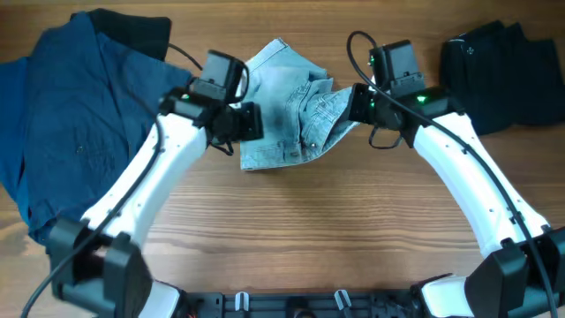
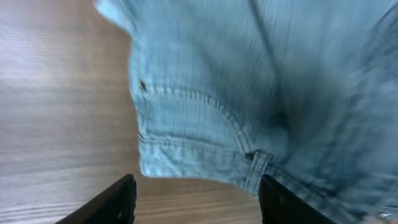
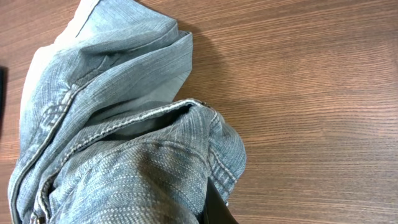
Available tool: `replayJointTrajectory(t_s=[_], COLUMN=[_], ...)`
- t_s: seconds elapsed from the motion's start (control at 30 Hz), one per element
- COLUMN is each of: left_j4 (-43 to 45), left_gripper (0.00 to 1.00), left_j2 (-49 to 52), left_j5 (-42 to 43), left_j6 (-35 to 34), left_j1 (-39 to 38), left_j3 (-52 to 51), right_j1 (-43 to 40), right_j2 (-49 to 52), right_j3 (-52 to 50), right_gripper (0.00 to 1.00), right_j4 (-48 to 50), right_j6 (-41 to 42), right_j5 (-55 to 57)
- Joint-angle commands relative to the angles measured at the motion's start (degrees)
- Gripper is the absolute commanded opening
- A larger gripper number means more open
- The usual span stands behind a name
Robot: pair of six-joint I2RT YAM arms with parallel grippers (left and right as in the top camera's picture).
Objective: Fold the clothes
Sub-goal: 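Grasp the shorts with both grippers and pull them to table center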
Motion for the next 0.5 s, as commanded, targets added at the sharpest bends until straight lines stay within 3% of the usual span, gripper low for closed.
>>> replayJointTrajectory(t_s=[0.0, 0.2, 0.47], left_j4=[-3.5, -4.8, 10.3], left_gripper=[0.64, 0.66, 0.69], left_j2=[3.7, 5.0, 5.0], left_j5=[3.9, -0.2, 2.9], left_j6=[5.9, 12.2, 13.0], left_j1=[-2.2, -4.2, -4.3], left_j3=[0.4, -1.7, -13.1], right_j1=[-3.0, -8.3, -8.4], right_j2=[0.4, 0.4, 0.4], right_j3=[0.6, 0.6, 0.6], right_gripper=[0.04, 0.04, 0.04], right_j4=[1.8, 4.2, 4.4], right_j6=[-2.2, -6.2, -7.4], right_j5=[-3.8, -13.2, -13.4])
